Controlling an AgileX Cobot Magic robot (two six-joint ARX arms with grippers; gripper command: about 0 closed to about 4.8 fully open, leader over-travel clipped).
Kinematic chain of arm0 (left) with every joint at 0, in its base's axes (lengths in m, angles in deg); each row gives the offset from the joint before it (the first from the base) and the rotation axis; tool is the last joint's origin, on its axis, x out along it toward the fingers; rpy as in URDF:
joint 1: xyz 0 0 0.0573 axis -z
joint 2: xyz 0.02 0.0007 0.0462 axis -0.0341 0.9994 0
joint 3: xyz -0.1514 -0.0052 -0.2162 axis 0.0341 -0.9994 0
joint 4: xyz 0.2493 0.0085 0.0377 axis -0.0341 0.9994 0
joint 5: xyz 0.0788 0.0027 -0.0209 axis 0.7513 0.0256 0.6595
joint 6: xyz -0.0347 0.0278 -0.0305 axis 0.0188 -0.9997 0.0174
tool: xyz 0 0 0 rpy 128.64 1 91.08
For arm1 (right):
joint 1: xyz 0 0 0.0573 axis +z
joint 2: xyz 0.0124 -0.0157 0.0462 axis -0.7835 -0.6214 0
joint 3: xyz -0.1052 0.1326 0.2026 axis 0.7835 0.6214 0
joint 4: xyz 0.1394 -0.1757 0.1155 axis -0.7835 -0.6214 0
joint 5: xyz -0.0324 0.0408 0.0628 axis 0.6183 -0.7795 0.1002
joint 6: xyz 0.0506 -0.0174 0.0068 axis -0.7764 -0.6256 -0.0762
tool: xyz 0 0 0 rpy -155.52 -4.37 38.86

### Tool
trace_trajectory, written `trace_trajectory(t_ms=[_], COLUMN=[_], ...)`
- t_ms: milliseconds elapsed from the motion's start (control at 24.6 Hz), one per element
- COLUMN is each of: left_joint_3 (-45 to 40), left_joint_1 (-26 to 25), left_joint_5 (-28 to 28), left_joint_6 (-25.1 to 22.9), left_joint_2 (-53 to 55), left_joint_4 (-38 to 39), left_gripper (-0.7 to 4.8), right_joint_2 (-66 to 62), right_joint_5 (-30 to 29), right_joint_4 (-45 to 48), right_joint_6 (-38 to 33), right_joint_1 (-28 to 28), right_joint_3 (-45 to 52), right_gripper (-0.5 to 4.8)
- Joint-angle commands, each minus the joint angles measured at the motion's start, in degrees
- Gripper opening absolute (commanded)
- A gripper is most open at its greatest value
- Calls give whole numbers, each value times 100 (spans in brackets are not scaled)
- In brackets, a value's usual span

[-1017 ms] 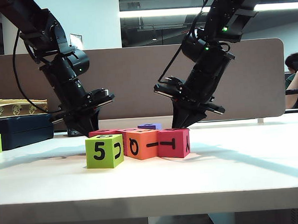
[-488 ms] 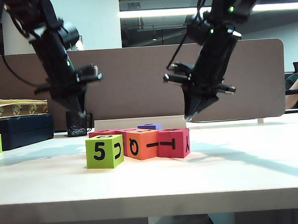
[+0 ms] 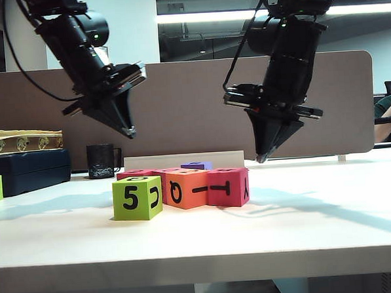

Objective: Select the appropriate blocks from the scattered letter blocks on the table and arrange them in a row to spell out "2024".

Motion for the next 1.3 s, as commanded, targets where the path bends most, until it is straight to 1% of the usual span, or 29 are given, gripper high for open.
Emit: trace_trajectory(t_ms=[41,163,325,407,529,692,773,854,1058,1302], left_joint_3=[15,22,33,177,376,407,407,407,407,407], left_joint_1=[109,125,122,125,122,122,122,122,122,122], left_joint_5=[-44,-35,-20,-20,-17,-15,-4,136,133,133], left_joint_6=[-59,-57,-59,-61,-61,-59,-59,-61,-61,-83], left_joint_2=[-39,-79,-199,-291,-356,-461,-463,-463,-463,-463], left_joint_4=[-11,13,22,76,157,133,142,142,181,205], left_gripper=[-6,-6,-6,-6,-6,-6,-6,-6,-6,-6], right_joint_2=[-26,-26,-28,-72,-138,-229,-229,-229,-240,-334], right_joint_5=[-15,-367,-402,-409,-426,-562,-575,-621,-619,-570], right_joint_4=[-380,-409,-278,-144,-116,-85,35,188,743,1036], right_joint_6=[39,35,33,28,-15,-122,-122,-151,-275,-372], right_joint_1=[24,87,240,343,374,413,485,557,769,765], right_joint_3=[13,31,33,31,33,31,31,26,28,24], right_gripper=[-1,-1,-1,-2,-1,-1,-1,-1,-2,-1])
